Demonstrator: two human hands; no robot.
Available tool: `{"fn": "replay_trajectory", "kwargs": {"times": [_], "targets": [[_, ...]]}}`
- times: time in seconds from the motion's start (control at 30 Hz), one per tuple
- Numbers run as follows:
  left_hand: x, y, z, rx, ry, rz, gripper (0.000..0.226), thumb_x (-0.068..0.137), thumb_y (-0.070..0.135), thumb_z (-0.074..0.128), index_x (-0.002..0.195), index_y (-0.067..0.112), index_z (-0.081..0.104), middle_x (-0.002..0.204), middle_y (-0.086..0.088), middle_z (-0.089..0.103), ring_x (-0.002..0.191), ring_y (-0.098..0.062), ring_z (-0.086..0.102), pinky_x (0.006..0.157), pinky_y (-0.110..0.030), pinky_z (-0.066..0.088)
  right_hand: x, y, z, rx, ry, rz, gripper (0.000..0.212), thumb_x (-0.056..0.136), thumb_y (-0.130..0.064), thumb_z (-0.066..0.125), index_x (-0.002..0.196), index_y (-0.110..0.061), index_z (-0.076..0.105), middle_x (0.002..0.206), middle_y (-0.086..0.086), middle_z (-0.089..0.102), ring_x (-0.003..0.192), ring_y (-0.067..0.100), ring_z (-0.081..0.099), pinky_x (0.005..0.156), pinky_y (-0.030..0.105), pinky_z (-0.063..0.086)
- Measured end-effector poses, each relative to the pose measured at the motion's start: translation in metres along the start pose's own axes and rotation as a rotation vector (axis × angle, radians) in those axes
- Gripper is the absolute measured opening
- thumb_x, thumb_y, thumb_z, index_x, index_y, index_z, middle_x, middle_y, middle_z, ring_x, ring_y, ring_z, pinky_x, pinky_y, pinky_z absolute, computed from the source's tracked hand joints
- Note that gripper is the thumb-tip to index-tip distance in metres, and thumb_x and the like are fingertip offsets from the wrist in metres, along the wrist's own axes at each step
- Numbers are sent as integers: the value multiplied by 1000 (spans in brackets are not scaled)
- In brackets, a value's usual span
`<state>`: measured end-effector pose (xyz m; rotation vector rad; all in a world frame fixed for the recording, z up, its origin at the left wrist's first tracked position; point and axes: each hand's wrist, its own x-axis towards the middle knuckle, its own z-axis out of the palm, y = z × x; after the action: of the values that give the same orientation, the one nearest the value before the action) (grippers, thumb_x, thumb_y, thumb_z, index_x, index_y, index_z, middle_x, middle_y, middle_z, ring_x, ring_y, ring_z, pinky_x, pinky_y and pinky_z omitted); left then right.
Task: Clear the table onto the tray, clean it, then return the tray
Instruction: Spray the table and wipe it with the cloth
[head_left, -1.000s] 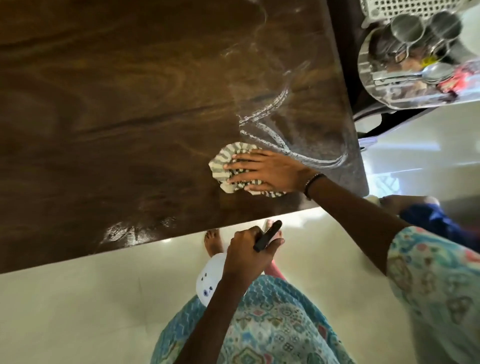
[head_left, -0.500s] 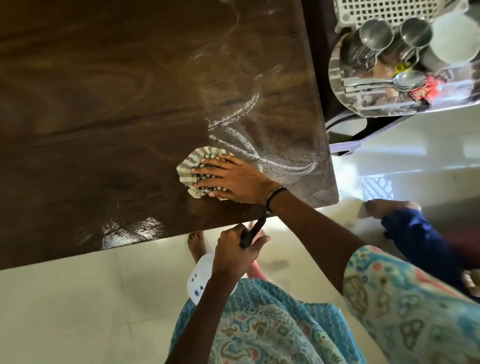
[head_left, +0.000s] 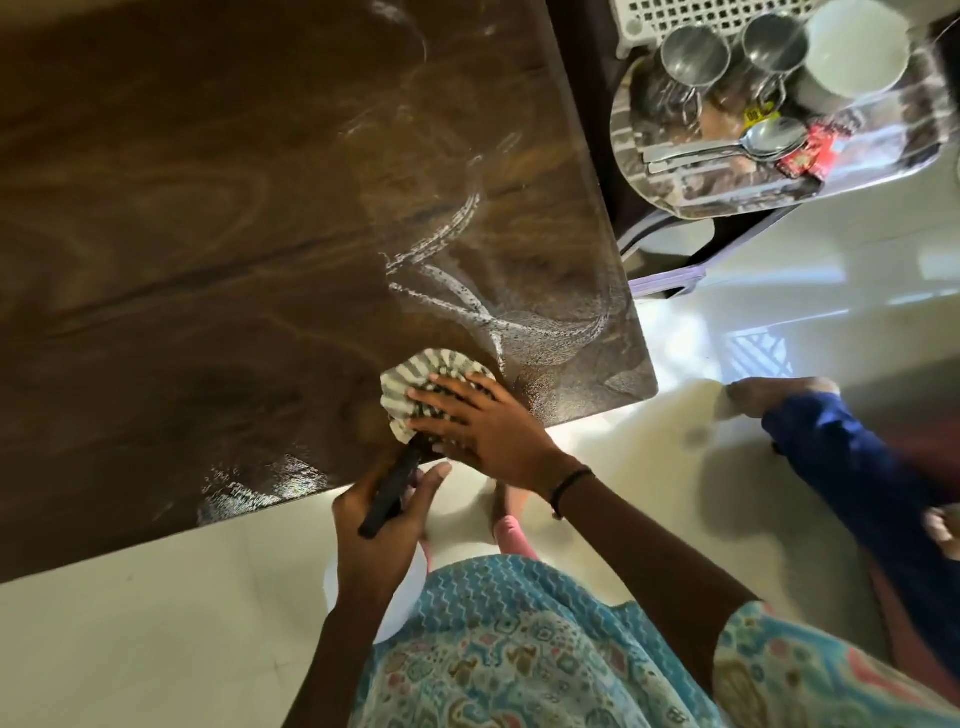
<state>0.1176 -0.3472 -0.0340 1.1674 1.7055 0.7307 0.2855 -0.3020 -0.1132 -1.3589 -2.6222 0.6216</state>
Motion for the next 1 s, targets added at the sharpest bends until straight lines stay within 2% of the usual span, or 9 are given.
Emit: {"fn": "replay_trajectory", "kwargs": {"times": [0.13, 0.3, 0.4, 0.47, 0.53, 0.63, 0.73, 0.83, 1.0], "targets": [[10, 9, 2, -2, -1, 12, 15, 67, 30, 79, 75, 21, 69, 69, 12, 70, 72, -4, 65, 73, -7, 46, -50, 23, -6, -95, -26, 20, 43, 97, -41, 42, 138, -30, 49, 150, -4, 42, 140, 21, 37, 113, 40, 32], [17, 17, 13, -50, 14, -29, 13, 67, 35, 79, 71, 37, 67, 72, 22, 70, 76, 1, 66, 70, -3, 45, -26, 33, -17, -165, 40, 174, 41, 100, -40, 38, 138, -30, 48, 151, -4, 40, 140, 22, 36, 113, 39, 31], [19, 26, 24, 4, -38, 39, 22, 70, 30, 80, 70, 45, 64, 72, 29, 68, 77, 7, 65, 72, -3, 45, -8, 20, -11, -151, 23, 115, 41, 96, -35, 46, 137, -29, 50, 152, -4, 38, 142, 23, 33, 114, 42, 27], [19, 33, 32, 69, -85, 87, 20, 71, 34, 79, 70, 44, 62, 68, 32, 65, 74, 9, 64, 70, -1, 42, -19, 16, -10, -138, 25, 53, 35, 93, -33, 50, 125, -25, 61, 146, -2, 48, 138, 24, 40, 112, 43, 32], [17, 37, 42, 127, -133, 89, 13, 70, 45, 75, 73, 39, 64, 67, 25, 66, 74, 4, 65, 69, -3, 43, -41, 17, -13, -152, 62, 27, 30, 92, -34, 50, 112, -22, 69, 133, 0, 60, 130, 23, 50, 108, 39, 38], [17, 46, 64, 159, -243, 78, 30, 72, 49, 74, 84, 22, 72, 79, 8, 72, 78, -5, 66, 72, -15, 49, -75, 28, -16, -144, 135, 69, 27, 93, -35, 44, 108, -22, 62, 120, 2, 67, 123, 24, 53, 106, 36, 33], [21, 56, 88, 246, -335, 169, 30, 76, 42, 75, 80, 12, 70, 76, -2, 73, 76, -19, 66, 71, -28, 52, -94, 36, -14, -162, 6, 165, 38, 96, -37, 37, 117, -21, 64, 128, 3, 63, 127, 25, 53, 112, 37, 25], [23, 61, 107, 293, -372, 143, 37, 75, 45, 74, 74, 9, 65, 76, -8, 70, 78, -29, 65, 72, -37, 53, -97, 38, -9, -184, -136, 221, 46, 98, -40, 32, 133, -21, 56, 142, 1, 51, 138, 23, 41, 118, 38, 22], [18, 60, 116, 371, -391, 126, 34, 74, 43, 75, 69, 13, 61, 77, -10, 69, 78, -32, 65, 67, -33, 50, -96, 35, -11, -125, -13, 223, 46, 95, -33, 42, 137, -15, 51, 142, 6, 52, 135, 26, 44, 109, 41, 37]]}}
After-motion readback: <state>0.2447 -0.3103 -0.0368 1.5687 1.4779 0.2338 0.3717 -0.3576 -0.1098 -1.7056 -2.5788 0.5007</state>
